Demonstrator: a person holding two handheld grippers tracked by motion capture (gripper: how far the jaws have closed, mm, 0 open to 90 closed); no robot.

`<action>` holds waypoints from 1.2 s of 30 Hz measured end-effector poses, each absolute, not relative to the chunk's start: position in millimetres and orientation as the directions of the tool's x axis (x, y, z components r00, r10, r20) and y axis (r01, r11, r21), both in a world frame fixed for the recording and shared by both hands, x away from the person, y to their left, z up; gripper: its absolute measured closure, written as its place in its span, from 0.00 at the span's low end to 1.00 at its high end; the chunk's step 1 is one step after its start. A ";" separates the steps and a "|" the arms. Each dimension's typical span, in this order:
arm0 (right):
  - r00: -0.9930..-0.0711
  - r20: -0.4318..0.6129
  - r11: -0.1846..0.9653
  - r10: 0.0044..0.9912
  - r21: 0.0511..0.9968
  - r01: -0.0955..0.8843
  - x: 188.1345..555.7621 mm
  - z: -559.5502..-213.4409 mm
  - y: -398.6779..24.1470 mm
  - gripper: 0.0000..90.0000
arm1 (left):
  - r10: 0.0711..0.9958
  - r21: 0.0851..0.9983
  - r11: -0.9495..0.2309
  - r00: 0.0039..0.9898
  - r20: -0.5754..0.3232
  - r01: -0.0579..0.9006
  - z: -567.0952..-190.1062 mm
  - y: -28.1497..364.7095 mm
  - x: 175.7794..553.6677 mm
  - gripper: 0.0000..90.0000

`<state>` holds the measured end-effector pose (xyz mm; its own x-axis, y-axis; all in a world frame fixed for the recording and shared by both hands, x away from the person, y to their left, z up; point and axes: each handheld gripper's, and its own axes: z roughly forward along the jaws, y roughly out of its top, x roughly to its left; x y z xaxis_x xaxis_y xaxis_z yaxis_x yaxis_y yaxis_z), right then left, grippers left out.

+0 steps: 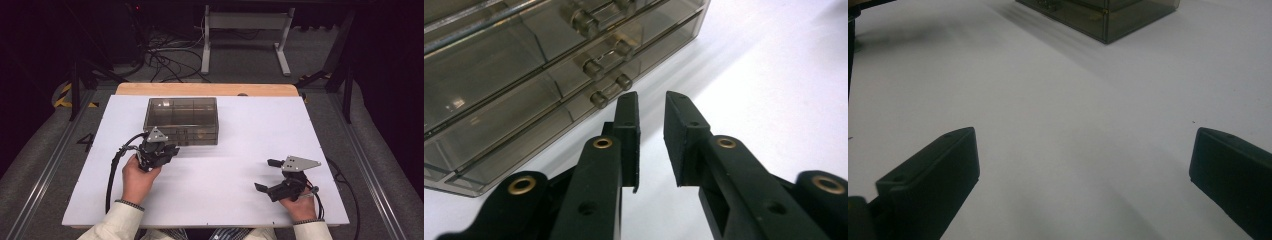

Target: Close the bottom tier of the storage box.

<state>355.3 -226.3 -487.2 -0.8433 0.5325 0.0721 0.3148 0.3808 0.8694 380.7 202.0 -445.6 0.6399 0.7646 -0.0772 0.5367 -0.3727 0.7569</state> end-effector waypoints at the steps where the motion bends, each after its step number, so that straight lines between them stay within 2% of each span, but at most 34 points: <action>1: -0.843 0.073 0.381 0.532 0.869 0.315 355.3 -487.2 -226.3 0.00 | 0.761 0.762 -0.376 0.645 -0.072 0.528 -444.8 203.7 379.9 0.82; 8: -0.844 0.073 0.381 0.532 0.869 0.315 355.4 -487.2 -226.3 0.00 | 0.719 0.794 -0.347 0.686 -0.116 0.499 -442.3 216.7 366.3 0.63; 17: -0.845 0.066 0.386 0.530 0.869 0.310 355.7 -487.5 -226.3 0.00 | 0.713 0.829 -0.337 0.696 -0.085 0.447 -441.5 239.3 349.8 0.38; 21: -0.845 0.066 0.386 0.530 0.869 0.310 355.7 -487.5 -226.4 0.00 | 0.696 0.846 -0.317 0.712 -0.100 0.428 -445.0 248.2 343.2 0.29; 27: -0.846 0.067 0.387 0.529 0.868 0.310 355.7 -487.6 -226.2 0.00 | 0.695 0.861 -0.294 0.711 -0.105 0.415 -455.6 263.9 334.0 0.21; 36: -0.845 0.065 0.390 0.530 0.867 0.311 355.8 -487.8 -226.0 0.00 | 0.696 0.874 -0.249 0.704 -0.138 0.417 -475.1 278.4 326.7 0.19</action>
<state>355.8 -226.0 -487.8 -0.8455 0.5301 0.0647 0.3107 0.3899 0.8668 326.7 278.4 -475.1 0.7043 0.6964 -0.1378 0.4175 -0.2494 0.8738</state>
